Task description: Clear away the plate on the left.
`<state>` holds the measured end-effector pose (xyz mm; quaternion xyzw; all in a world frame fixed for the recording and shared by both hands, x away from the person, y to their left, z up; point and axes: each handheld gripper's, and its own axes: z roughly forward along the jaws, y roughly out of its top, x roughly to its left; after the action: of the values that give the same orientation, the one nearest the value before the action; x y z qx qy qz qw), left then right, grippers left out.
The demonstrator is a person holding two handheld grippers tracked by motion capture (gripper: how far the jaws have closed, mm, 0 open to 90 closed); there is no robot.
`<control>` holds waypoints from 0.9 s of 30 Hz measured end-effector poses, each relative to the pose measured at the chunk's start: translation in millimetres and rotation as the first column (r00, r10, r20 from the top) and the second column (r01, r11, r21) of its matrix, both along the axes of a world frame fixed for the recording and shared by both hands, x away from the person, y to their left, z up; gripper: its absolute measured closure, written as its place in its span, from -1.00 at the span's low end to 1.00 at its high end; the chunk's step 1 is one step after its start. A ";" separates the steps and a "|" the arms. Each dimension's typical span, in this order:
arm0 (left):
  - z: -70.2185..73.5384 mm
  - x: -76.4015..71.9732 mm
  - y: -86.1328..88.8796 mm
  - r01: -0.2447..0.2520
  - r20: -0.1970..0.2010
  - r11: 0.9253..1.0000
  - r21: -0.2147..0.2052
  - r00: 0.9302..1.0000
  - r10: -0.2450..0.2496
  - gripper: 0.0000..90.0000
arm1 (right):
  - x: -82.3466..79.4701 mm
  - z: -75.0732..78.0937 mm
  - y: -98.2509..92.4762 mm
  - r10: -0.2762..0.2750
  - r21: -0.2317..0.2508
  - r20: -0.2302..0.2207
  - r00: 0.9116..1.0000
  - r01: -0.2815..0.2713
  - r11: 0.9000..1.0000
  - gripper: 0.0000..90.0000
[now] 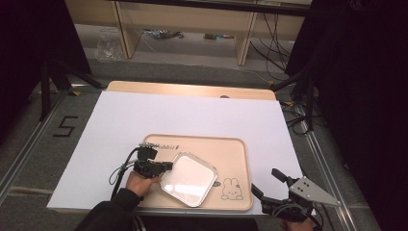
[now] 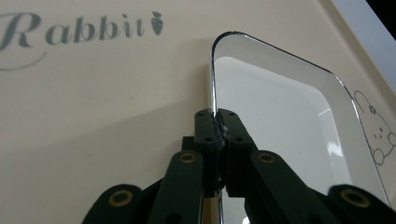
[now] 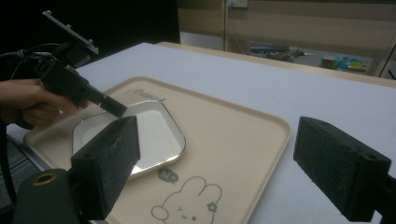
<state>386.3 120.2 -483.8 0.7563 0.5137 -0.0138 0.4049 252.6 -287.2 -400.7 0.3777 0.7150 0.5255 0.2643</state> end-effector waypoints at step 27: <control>7.4 -54.8 7.8 0.059 -0.065 0.998 0.003 0.996 -0.059 0.82 | -0.3 0.0 0.7 -0.002 0.001 -0.012 1.000 0.002 1.000 -0.66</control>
<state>331.5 128.0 -476.4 0.7714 0.5040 -0.0488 0.3855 252.3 -286.5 -400.7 0.3817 0.7159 0.5235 0.2602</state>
